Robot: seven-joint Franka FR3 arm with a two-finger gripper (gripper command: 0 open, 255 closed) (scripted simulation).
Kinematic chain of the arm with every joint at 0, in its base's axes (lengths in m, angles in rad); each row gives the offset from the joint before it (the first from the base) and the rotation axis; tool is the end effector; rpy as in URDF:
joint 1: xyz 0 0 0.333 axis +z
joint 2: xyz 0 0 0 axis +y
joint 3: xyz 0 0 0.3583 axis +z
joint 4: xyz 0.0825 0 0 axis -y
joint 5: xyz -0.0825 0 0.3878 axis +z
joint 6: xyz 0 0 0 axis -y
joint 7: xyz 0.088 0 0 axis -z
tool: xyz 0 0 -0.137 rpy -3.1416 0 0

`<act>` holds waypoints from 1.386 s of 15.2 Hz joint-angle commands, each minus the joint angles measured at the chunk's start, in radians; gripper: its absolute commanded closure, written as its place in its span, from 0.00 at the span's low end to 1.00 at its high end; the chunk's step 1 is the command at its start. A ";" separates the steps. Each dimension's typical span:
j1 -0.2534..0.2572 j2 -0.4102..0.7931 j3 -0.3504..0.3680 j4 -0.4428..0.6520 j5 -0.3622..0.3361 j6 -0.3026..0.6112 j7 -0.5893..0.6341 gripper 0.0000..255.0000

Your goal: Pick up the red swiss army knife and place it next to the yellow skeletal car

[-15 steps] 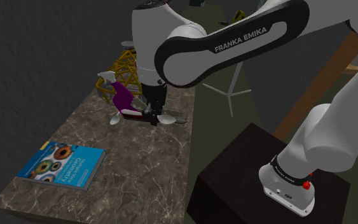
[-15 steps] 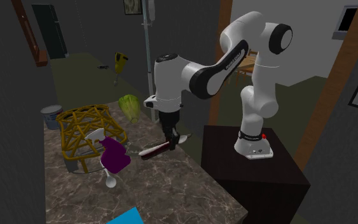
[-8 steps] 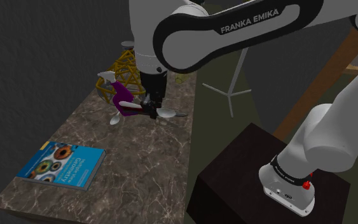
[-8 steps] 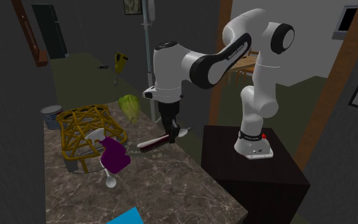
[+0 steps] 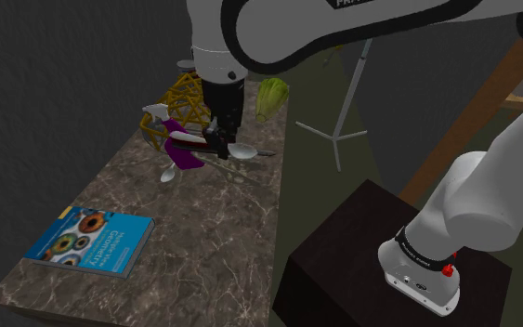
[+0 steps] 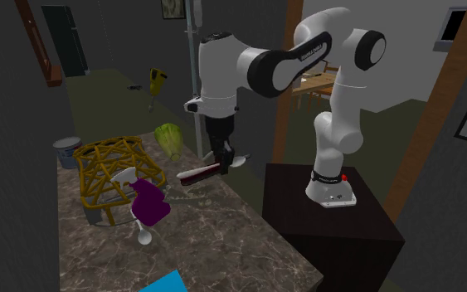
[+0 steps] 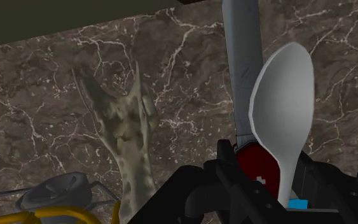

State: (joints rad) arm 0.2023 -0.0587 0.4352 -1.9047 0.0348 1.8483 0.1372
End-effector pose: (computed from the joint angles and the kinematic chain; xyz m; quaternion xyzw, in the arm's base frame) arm 0.4342 0.3318 0.5297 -0.9701 -0.2426 0.0031 0.0035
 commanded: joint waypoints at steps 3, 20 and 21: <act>0.000 -0.002 -0.001 0.052 0.000 -0.054 0.000 1.00; -0.165 0.005 -0.194 0.073 -0.014 -0.075 -0.354 1.00; -0.176 0.013 -0.206 0.083 -0.017 -0.077 -0.375 1.00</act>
State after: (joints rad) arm 0.0380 -0.0535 0.2417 -1.8344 0.0206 1.7761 -0.2140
